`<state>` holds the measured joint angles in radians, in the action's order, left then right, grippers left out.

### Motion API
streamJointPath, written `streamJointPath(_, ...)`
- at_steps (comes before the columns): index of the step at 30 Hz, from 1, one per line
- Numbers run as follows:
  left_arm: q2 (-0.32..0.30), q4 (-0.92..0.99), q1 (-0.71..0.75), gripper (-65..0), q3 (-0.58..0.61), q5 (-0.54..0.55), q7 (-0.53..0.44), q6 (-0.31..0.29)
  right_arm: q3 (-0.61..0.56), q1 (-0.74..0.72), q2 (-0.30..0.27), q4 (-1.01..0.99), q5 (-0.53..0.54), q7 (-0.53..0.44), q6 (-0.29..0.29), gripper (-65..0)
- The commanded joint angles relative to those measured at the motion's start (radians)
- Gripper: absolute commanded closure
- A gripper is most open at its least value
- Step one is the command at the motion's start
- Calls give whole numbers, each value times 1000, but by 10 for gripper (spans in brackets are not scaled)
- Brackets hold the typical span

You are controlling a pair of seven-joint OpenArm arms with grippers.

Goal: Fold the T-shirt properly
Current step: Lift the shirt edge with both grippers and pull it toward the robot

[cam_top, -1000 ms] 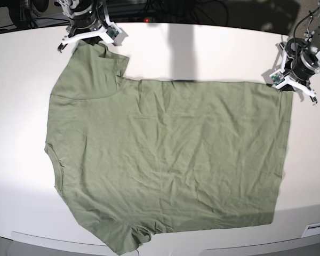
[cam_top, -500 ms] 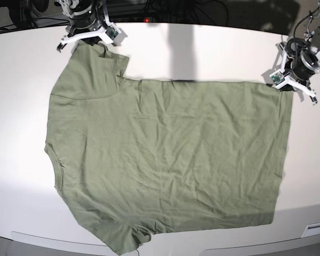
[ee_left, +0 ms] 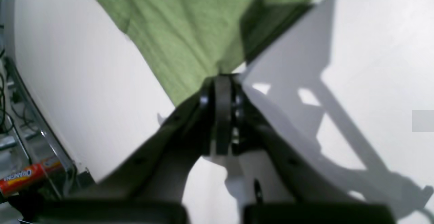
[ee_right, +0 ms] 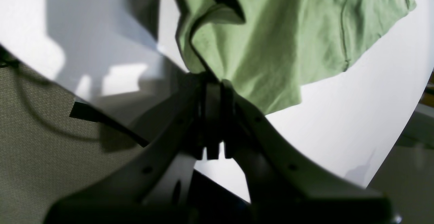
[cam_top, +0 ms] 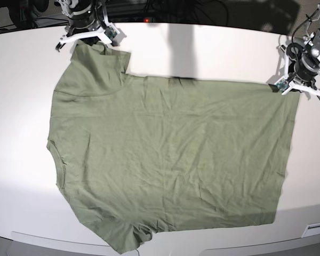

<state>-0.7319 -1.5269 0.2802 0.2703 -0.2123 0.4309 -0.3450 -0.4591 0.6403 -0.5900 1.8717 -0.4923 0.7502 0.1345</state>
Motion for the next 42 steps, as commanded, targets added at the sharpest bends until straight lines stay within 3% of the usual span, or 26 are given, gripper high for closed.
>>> streamJointPath(1,-14,-2,14,0,0,8,53,-21,0,11,-9,8,20,13,6,0)
streamJointPath(4,-14,-36,32,0,0,8,84,-21,0,16,-24,45,22,13,6,0)
streamJointPath(6,-14,-72,47,0,-1,8,114,19,0,32,-47,100,21,10,4,0)
streamJointPath(10,-17,-138,52,0,-2,6,145,83,2,43,-85,226,22,14,-63,0)
streamJointPath(17,-26,-277,50,0,-2,1,235,118,49,36,-91,341,20,41,-75,0)
streamJointPath(23,-65,-307,34,0,-2,1,227,187,145,27,-91,349,32,9,-115,0)
streamJointPath(32,-63,-306,21,0,-2,5,155,204,200,-143,-84,338,256,-2,-104,0)
streamJointPath(34,-63,-306,6,0,-2,4,155,240,200,-175,-80,315,274,-2,-103,0)
streamJointPath(37,-63,-306,-3,0,-2,4,150,275,200,-214,-50,246,277,-6,-88,0)
streamJointPath(42,-14,-305,-3,0,-2,3,118,274,200,-284,-5,110,276,-27,-78,0)
